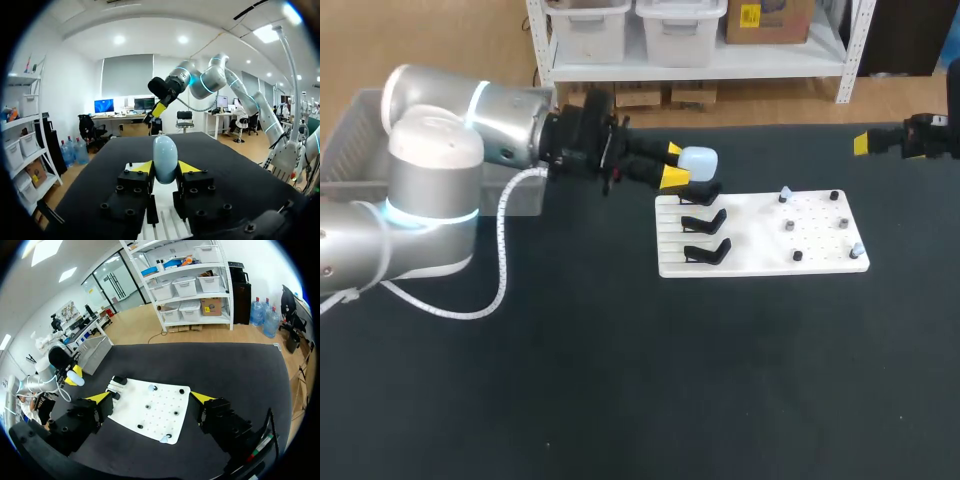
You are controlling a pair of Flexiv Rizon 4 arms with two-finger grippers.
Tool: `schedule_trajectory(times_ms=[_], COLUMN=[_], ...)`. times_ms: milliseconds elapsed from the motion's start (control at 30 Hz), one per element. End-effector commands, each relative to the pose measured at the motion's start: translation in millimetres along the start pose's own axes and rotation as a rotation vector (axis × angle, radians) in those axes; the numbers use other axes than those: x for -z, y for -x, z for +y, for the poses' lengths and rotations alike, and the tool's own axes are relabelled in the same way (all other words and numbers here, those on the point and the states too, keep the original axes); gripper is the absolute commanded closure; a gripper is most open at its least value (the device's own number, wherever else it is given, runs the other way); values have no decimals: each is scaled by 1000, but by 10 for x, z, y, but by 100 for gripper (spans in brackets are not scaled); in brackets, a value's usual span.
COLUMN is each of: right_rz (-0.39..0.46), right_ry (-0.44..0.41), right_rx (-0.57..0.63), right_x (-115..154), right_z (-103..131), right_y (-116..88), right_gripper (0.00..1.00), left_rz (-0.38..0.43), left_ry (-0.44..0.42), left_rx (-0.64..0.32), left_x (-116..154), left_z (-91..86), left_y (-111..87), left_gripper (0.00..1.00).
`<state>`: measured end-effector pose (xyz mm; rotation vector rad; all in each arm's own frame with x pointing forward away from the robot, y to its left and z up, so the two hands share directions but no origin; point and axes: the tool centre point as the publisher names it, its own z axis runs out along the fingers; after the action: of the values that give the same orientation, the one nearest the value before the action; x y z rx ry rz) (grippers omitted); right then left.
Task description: Pick up each earbud case from the left stands, insert the matching earbuds, close the lid, and place the case in the box.
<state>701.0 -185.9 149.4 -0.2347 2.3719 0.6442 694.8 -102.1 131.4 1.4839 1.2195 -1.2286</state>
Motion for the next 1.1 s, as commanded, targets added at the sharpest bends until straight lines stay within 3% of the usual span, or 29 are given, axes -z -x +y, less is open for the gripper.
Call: schedule_trajectory(times_ms=[33,1100], right_rz=[0,0], right_ry=[-1,-1], right_rx=[0,0], right_x=[3,3], right_z=[2,2], right_y=[0,0], right_gripper=[0,0], left_rz=[-2,-90], left_ry=[13,19], left_rx=[-3,58], left_x=[-17,-54], left_z=[-66,-134], left_y=[58,-37], left_gripper=[100,100])
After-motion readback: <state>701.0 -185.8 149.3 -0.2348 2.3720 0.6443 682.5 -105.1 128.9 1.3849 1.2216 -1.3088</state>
